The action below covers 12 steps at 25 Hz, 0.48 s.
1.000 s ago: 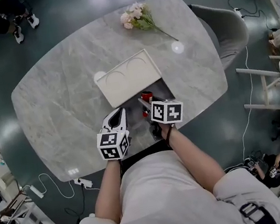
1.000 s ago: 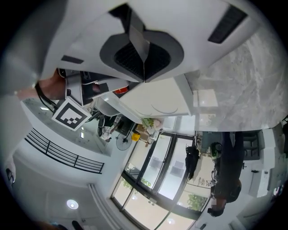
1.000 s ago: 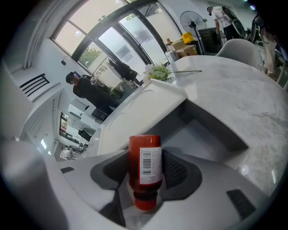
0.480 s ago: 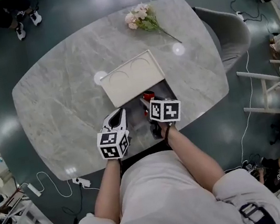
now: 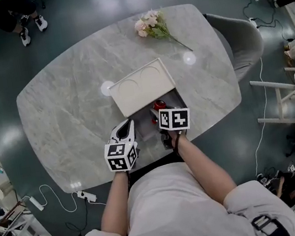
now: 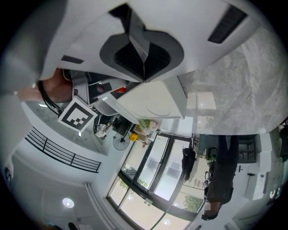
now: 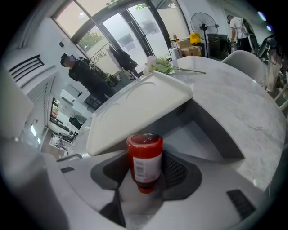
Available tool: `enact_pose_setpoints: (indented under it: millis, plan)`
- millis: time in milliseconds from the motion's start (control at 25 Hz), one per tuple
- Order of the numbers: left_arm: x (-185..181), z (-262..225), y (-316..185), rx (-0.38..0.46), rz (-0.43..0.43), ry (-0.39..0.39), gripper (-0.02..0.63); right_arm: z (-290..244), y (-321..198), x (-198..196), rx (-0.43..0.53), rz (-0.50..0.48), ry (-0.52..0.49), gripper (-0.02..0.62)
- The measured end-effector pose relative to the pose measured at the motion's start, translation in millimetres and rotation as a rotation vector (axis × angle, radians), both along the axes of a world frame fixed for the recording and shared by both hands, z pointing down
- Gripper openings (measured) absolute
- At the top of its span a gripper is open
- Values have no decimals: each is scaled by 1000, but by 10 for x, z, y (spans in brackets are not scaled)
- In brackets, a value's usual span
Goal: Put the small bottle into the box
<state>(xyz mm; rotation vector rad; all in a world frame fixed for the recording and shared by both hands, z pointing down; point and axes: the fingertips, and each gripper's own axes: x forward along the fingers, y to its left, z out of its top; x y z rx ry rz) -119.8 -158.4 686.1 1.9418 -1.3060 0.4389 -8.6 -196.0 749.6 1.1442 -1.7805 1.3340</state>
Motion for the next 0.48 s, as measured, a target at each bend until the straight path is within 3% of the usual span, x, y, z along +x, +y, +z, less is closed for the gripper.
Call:
enact_pose_setpoints:
  millis: [200,400,480]
  plan:
    - [-12,1,35,-1,0,2,27,-71,12,5,19,-9,-12,235]
    - [-3,-65,87,12,-1,6,27,-300,-20,-7,115,-24,-52,234]
    - [6,-116,91,27,-2,8,27,-433,-7,-60,162,-57,-93,193]
